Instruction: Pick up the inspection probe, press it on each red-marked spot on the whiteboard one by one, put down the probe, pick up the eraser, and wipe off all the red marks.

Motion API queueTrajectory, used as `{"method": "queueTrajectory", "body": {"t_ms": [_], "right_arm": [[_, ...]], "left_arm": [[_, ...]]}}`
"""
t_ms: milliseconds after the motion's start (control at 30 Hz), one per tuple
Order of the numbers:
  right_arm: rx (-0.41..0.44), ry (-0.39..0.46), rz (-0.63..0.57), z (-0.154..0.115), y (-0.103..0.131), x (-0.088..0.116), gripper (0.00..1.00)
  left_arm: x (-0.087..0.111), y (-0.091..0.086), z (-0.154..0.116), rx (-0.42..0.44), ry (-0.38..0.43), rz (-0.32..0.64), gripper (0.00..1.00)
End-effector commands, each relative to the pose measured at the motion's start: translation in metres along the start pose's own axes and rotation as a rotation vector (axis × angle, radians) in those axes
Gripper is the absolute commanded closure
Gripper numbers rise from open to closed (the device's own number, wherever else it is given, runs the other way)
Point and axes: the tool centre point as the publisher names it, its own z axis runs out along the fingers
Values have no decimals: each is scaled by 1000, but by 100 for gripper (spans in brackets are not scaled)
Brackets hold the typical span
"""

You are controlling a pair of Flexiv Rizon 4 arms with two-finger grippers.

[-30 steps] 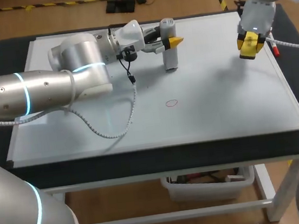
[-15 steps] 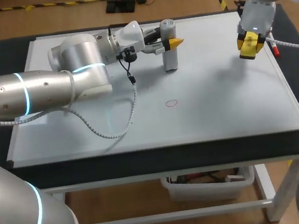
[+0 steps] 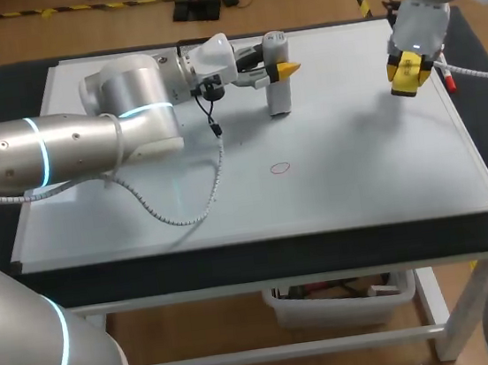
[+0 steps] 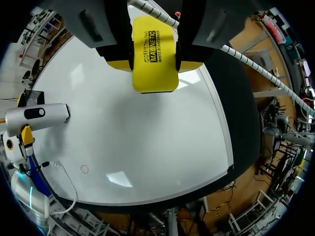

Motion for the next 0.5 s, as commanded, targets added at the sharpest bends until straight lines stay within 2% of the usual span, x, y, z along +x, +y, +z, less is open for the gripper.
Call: {"method": "queueTrajectory", "body": {"t_ms": [33,233,500], "right_arm": [[0,2,-2,-1,-1,0,100],[0,2,-2,-1,-1,0,100],[0,2,-2,-1,-1,0,100]], "left_arm": [[2,-8,1,-18,0,21,100],[7,-39,-12,34,-19,59,100],[12,-71,-51,71,-83,100,100]]}}
